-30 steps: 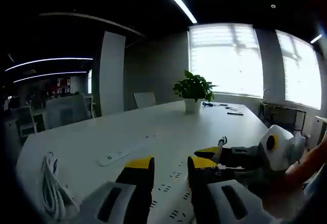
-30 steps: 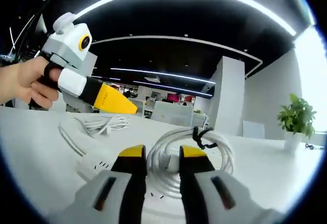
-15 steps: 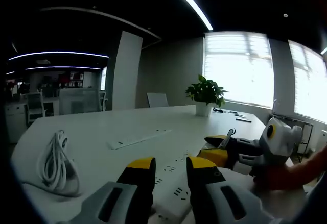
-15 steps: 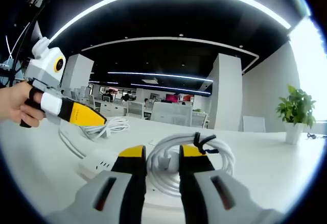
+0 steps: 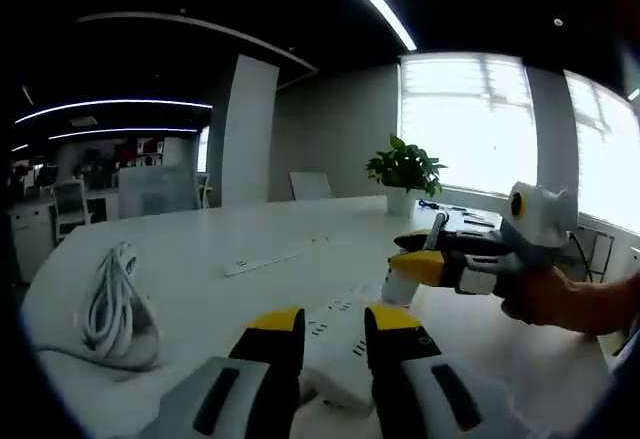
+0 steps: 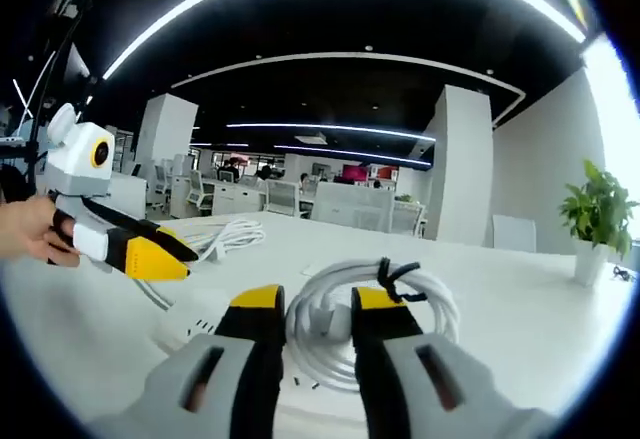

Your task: Straighten the power strip on the desk, plug the charger into it

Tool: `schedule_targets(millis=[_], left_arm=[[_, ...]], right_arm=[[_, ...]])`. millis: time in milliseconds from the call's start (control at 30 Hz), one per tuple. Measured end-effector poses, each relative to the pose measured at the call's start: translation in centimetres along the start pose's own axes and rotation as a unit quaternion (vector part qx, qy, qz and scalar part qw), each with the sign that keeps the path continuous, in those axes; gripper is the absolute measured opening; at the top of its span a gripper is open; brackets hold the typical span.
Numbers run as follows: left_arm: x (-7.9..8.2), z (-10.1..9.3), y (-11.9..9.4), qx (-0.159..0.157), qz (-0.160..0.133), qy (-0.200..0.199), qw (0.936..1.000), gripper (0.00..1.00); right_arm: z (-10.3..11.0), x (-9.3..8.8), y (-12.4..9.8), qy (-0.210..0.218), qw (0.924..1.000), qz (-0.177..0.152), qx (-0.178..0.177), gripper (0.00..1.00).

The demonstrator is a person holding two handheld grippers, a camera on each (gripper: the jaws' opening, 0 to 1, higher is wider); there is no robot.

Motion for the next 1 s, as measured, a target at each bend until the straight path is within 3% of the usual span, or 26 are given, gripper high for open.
schedule_targets(millis=[100,233,500,567,700,867,1000], left_arm=[[-0.4,0.2,-0.3,0.001,0.005,0.0,1.0,0.28],[-0.7,0.6,-0.7,0.003,0.005,-0.002,1.0,0.28],[-0.5,1.1,-1.2,0.007,-0.004,-0.015,0.9999,0.27],[-0.7,1.0,-1.2,0.006,-0.001,-0.014,0.9999,0.27],[-1.5,0.4,-0.9,-0.001,0.016,0.002,0.9999,0.27],[-2.4,-0.4,-0.4,-0.004,0.041,0.041,0.9983,0.27],[-2.4,-0.6,-0.3,-0.008,0.039,0.04,0.9984,0.27]], right_arm=[[0.1,0.0,0.1,-0.019,0.9996,-0.021,-0.006,0.27],[0.1,0.2,-0.1,0.004,0.9991,-0.037,-0.021,0.26],[0.5,0.8,-0.2,0.007,0.9979,-0.059,-0.027,0.16],[0.5,0.7,-0.2,0.003,0.9979,-0.058,-0.029,0.14],[0.1,0.5,-0.1,0.058,0.9972,-0.043,-0.02,0.1],[0.5,0.6,-0.1,0.027,0.9986,-0.044,-0.011,0.08],[0.4,0.6,-0.2,0.023,0.9987,-0.044,-0.013,0.06]])
Point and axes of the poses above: the point that each gripper's makers call its tool centre point, and the gripper's own axes: y roughly forward along the fingers, z roughly to its left, x roughly out of its top, the point moved 3 cm from there along -y, roughly backward along the fingers, and after that the axes turned 3 degrees about -x, right-handed, at the moved point
